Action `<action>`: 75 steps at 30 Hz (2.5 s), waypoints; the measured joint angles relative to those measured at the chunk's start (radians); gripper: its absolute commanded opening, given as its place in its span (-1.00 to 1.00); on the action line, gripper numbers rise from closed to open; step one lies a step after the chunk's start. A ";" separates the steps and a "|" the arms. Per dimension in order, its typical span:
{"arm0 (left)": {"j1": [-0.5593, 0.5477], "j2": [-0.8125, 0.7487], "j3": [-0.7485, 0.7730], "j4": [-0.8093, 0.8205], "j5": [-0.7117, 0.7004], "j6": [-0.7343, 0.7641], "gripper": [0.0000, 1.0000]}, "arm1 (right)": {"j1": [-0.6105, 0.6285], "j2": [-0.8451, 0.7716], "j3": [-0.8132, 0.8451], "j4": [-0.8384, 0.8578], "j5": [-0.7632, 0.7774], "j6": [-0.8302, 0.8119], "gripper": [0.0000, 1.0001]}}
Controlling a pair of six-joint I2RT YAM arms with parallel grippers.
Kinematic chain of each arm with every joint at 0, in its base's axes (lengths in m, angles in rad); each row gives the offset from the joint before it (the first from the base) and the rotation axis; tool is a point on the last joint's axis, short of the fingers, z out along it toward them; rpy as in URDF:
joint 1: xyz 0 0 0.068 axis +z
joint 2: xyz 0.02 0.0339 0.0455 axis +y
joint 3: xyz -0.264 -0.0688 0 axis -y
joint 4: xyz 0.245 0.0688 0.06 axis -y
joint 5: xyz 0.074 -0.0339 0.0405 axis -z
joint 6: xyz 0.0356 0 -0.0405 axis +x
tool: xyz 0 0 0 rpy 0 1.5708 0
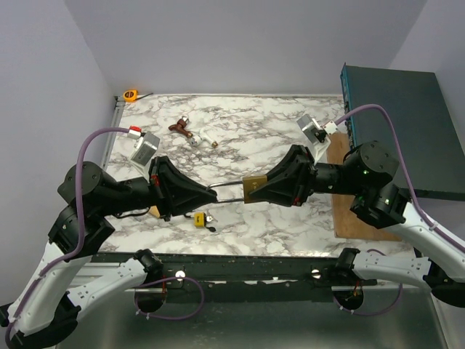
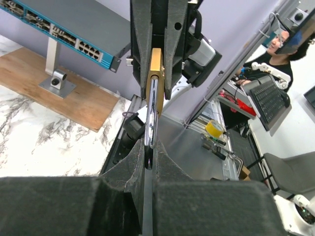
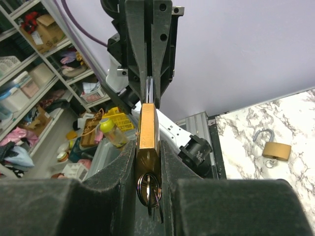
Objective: Lock with the key
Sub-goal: Lock the lock.
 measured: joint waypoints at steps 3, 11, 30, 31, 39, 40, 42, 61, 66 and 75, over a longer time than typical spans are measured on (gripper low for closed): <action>0.001 0.000 -0.011 0.002 -0.019 0.000 -1.00 | 0.000 0.001 -0.004 0.000 0.022 -0.001 -0.99; 0.011 0.000 -0.032 0.008 -0.054 -0.008 -1.00 | 0.000 0.001 -0.013 0.002 0.069 -0.005 -0.99; 0.011 -0.001 -0.038 0.080 -0.077 -0.058 -1.00 | 0.031 0.001 -0.023 0.061 0.119 -0.004 -0.99; 0.006 -0.001 -0.035 0.085 -0.078 -0.060 -1.00 | 0.035 0.001 -0.023 0.068 0.121 -0.004 -0.99; -0.049 -0.001 -0.024 0.135 -0.092 -0.065 -1.00 | 0.054 0.000 -0.022 0.109 0.124 -0.003 -0.99; -0.054 -0.001 -0.024 0.139 -0.095 -0.065 -1.00 | 0.055 0.000 -0.022 0.113 0.123 -0.003 -0.99; -0.068 -0.001 -0.022 0.146 -0.103 -0.065 -1.00 | 0.056 0.000 -0.022 0.122 0.122 -0.003 -0.99; -0.128 -0.001 -0.044 0.217 -0.106 -0.071 -1.00 | 0.089 0.002 0.004 0.128 0.123 -0.005 -0.99; -0.138 -0.001 -0.049 0.236 -0.105 -0.075 -1.00 | 0.097 0.002 0.008 0.129 0.125 -0.006 -0.99; -0.150 -0.001 -0.066 0.269 -0.102 -0.084 -1.00 | 0.106 0.003 0.010 0.131 0.124 -0.009 -0.99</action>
